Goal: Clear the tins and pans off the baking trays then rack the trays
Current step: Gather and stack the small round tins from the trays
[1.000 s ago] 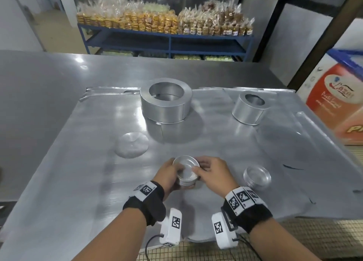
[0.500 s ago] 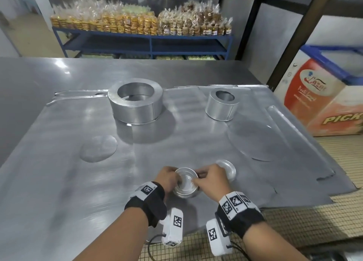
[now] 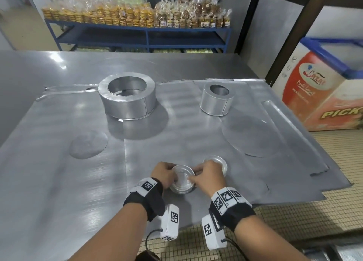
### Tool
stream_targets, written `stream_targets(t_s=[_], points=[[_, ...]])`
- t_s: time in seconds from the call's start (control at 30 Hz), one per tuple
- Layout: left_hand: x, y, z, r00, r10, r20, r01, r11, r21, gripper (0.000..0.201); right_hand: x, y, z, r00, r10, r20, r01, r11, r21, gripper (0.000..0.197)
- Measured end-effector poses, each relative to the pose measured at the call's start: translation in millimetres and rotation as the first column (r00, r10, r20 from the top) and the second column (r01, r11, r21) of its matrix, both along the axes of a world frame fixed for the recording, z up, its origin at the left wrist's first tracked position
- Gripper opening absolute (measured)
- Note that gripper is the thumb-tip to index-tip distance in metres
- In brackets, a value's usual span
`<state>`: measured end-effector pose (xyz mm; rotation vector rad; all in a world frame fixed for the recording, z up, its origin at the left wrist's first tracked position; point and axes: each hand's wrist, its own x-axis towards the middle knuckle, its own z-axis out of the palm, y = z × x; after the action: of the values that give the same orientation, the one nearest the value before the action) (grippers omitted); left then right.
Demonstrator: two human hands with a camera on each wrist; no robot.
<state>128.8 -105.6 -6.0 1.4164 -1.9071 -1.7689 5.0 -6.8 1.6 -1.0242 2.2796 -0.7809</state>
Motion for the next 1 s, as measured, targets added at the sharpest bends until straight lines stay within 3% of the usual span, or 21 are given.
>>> stream_targets(t_s=[0.17,0.33,0.43,0.5,0.6,0.7,0.87,1.0], points=[[-2.0,-12.4,-1.0,0.990,-0.084,0.113,0.088,0.996,-0.025,0.038,0.8,-0.2,0.0,1.000,-0.007,-0.015,0.008,1.000,0.010,0.008],[-8.1,-28.6,2.3,0.961,-0.174,0.213,0.186,0.982,-0.035,0.028,-3.3,-1.0,14.5,0.998,-0.050,-0.037,0.051,0.999,0.009,0.026],[-8.4,-34.7,2.9,0.943,-0.227,0.242,0.238,0.971,-0.016,0.028,-15.6,-0.3,25.0,0.982,-0.189,-0.010,0.188,0.981,-0.043,0.014],[-8.7,-36.7,4.2,0.937,-0.242,0.251,0.251,0.968,-0.005,0.027,-27.2,2.4,29.2,0.967,-0.244,-0.073,0.240,0.969,-0.055,0.006],[-10.3,-39.9,5.9,0.929,-0.262,0.261,0.272,0.962,-0.003,0.026,-46.2,6.5,28.3,0.930,-0.316,-0.189,0.320,0.947,-0.010,0.024],[-12.0,-41.8,7.4,0.922,-0.286,0.260,0.291,0.957,0.020,0.027,-58.1,9.7,25.3,0.925,-0.314,-0.213,0.343,0.932,0.117,0.043],[-14.5,-45.8,8.7,0.920,-0.293,0.262,0.290,0.956,0.049,0.027,-65.6,13.4,22.1,0.957,-0.273,-0.096,0.290,0.903,0.319,0.032],[-18.3,-50.8,12.4,0.917,-0.301,0.262,0.285,0.953,0.099,0.025,-74.0,8.2,17.8,0.936,-0.344,0.079,0.301,0.896,0.327,0.021]])
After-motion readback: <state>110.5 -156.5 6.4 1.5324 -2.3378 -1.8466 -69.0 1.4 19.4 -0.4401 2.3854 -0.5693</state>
